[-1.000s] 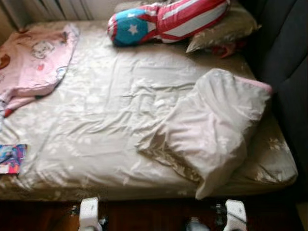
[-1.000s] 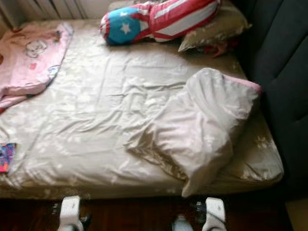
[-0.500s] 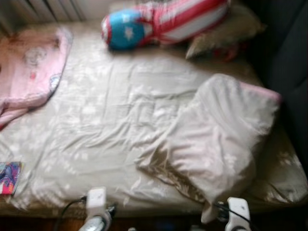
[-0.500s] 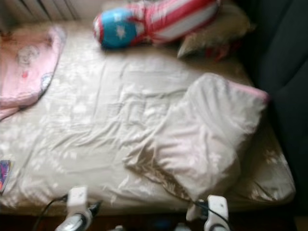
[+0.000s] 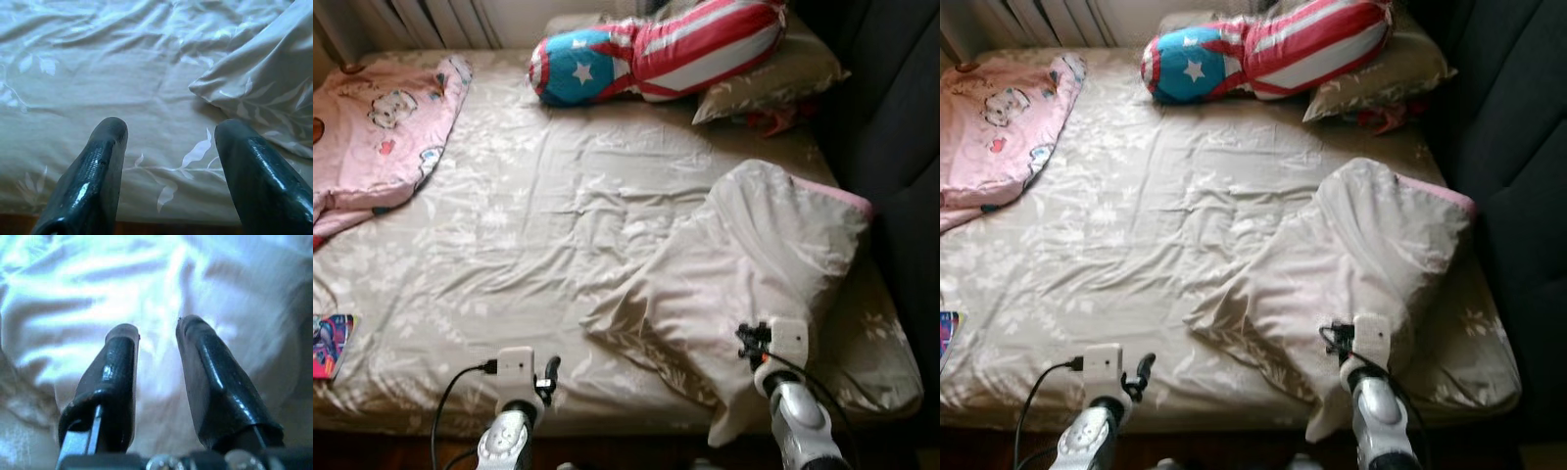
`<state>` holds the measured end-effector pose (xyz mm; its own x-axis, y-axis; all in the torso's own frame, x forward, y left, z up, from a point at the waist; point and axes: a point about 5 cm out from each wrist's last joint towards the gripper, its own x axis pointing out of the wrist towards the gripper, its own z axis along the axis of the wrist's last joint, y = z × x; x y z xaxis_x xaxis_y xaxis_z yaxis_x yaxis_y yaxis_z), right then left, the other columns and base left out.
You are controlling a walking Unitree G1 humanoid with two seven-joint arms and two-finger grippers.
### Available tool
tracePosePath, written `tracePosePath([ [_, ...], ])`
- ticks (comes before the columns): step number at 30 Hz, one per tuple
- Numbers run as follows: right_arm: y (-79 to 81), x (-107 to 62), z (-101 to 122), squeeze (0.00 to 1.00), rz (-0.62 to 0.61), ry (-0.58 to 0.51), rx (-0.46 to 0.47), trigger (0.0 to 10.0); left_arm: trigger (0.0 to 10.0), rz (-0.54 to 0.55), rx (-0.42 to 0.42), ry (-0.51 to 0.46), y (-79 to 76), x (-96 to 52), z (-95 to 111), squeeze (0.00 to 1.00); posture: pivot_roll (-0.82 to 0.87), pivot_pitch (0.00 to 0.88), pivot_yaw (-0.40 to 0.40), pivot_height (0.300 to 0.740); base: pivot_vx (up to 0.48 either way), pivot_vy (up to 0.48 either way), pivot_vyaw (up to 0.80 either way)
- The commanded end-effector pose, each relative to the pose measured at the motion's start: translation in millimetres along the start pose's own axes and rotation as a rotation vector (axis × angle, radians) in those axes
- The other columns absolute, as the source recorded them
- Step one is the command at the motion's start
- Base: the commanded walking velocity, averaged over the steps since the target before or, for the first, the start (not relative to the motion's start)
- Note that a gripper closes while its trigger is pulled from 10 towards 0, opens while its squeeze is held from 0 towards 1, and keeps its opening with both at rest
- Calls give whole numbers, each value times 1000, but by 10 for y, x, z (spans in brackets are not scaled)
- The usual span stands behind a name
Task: Clean up the room
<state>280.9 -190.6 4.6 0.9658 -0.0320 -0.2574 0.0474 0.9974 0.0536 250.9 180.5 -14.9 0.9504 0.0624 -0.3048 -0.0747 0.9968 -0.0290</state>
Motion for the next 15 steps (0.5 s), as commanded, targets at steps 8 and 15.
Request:
tracePosePath([
  [8, -70, -196, -260, 0, -93, 65, -1, 10000, 10000, -25, 16, -36, 25, -127, -32, 0, -120, 187, 10, 740, 0, 0, 0],
  [15, -91, -219, -279, 0, -123, 61, -5, 10000, 10000, -39, 24, -49, -1, -77, 39, 0, -126, 181, 18, 706, 0, 0, 0],
])
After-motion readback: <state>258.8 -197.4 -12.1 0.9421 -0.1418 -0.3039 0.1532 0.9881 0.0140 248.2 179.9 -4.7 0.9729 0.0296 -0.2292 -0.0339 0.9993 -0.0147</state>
